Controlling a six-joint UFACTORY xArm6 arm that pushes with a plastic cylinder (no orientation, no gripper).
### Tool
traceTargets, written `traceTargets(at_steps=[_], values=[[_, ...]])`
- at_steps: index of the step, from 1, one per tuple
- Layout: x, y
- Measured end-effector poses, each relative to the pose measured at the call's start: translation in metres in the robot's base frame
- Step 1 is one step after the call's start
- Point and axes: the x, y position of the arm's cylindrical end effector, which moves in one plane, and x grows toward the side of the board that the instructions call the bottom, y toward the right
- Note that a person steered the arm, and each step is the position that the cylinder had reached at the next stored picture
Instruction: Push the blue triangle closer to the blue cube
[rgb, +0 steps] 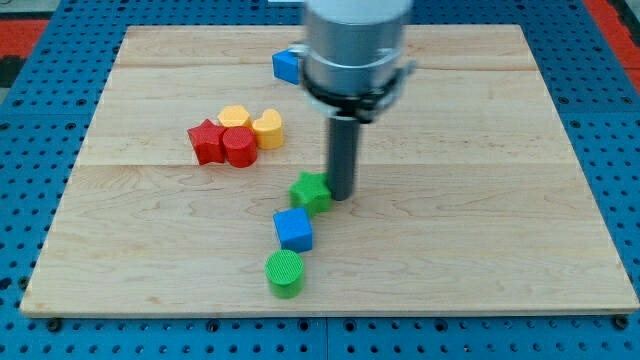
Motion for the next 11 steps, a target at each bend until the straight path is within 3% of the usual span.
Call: traceTargets(at_steps=[1, 2, 3, 4, 5, 6, 7, 8, 9, 10, 11], values=[[-0.002, -0.022], [-0.069, 0.081], [-0.179, 0.123], [-0.272, 0.081], [-0.283, -0.029], [-0.239, -0.076], [-0.193, -0.010], [-0.221, 0.003], [-0.204, 0.055], [-0.092, 0.051], [-0.089, 0.050]])
